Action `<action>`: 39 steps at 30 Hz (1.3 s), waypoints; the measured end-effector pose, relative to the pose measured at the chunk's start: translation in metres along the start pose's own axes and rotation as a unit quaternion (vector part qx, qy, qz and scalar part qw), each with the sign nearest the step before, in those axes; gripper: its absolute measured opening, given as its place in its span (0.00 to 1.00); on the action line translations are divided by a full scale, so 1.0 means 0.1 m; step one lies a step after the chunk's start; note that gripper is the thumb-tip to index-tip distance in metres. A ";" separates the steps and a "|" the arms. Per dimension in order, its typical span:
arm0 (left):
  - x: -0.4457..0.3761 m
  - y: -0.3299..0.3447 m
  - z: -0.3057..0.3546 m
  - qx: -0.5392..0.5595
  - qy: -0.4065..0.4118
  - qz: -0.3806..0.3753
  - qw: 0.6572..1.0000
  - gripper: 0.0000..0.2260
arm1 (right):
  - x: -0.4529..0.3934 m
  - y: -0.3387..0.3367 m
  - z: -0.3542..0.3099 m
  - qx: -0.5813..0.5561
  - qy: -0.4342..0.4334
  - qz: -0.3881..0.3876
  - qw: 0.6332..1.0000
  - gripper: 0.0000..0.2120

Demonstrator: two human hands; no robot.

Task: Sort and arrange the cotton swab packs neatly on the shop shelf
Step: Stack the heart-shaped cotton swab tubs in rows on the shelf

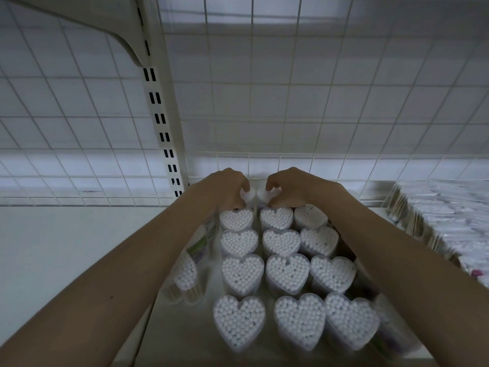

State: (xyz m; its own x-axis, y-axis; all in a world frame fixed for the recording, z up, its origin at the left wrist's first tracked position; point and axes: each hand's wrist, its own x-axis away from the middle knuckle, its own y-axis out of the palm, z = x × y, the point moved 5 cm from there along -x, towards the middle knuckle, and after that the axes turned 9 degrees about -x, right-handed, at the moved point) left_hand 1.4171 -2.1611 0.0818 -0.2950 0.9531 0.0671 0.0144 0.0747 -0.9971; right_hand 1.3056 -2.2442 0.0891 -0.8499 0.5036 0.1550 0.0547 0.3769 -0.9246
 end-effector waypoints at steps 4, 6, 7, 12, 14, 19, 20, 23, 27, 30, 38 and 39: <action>0.08 -0.06 -0.02 0.001 -0.002 -0.011 1.000 0.21 | 0.01 -0.04 0.00 -0.006 -0.015 0.015 1.000 0.18; 0.15 -0.12 -0.06 -0.002 -0.005 -0.010 1.000 0.20 | 0.02 -0.07 -0.02 0.000 -0.028 0.026 0.999 0.16; 0.20 -0.16 -0.09 -0.003 -0.008 -0.008 1.000 0.19 | 0.02 -0.08 -0.04 0.002 -0.035 0.029 0.999 0.16; 0.54 -0.32 -0.27 -0.002 -0.028 0.008 1.000 0.18 | 0.00 -0.11 -0.24 0.022 -0.070 0.040 0.997 0.16; 0.71 -0.38 -0.36 0.014 -0.042 0.015 0.999 0.17 | 0.00 -0.11 -0.36 0.022 -0.084 0.049 0.995 0.16; 1.16 -0.44 -0.56 0.056 -0.081 0.049 0.994 0.13 | 0.12 -0.08 -0.72 -0.007 -0.128 0.069 0.989 0.15; 1.26 -0.42 -0.59 0.068 -0.088 0.059 0.992 0.12 | 0.17 -0.06 -0.80 -0.017 -0.135 0.073 0.988 0.14; 1.54 -0.32 -0.64 0.104 -0.106 0.087 0.985 0.12 | 0.38 0.00 -1.00 -0.039 -0.143 0.099 0.984 0.13; 1.83 -0.14 -0.63 0.129 -0.113 0.130 0.976 0.12 | 0.73 0.15 -1.18 -0.040 -0.135 0.109 0.984 0.10; 1.95 0.04 -0.59 0.134 -0.103 0.151 0.974 0.17 | 0.96 0.26 -1.22 -0.069 -0.115 0.121 0.984 0.11; 2.02 0.42 -0.53 0.201 -0.035 0.136 0.969 0.21 | 1.26 0.56 -1.27 -0.094 -0.054 0.193 0.975 0.10; 2.03 0.44 -0.54 0.210 -0.027 0.140 0.967 0.20 | 1.28 0.59 -1.30 -0.091 -0.051 0.197 0.975 0.10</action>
State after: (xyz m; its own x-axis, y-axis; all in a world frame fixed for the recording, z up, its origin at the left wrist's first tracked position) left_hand 1.4097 -1.9487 0.0532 -0.3852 0.9013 -0.1984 -0.2852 -0.3208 -0.9032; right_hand 1.2684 -2.0568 0.0992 -0.7907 0.5615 -0.2442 0.4723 0.3055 -0.8268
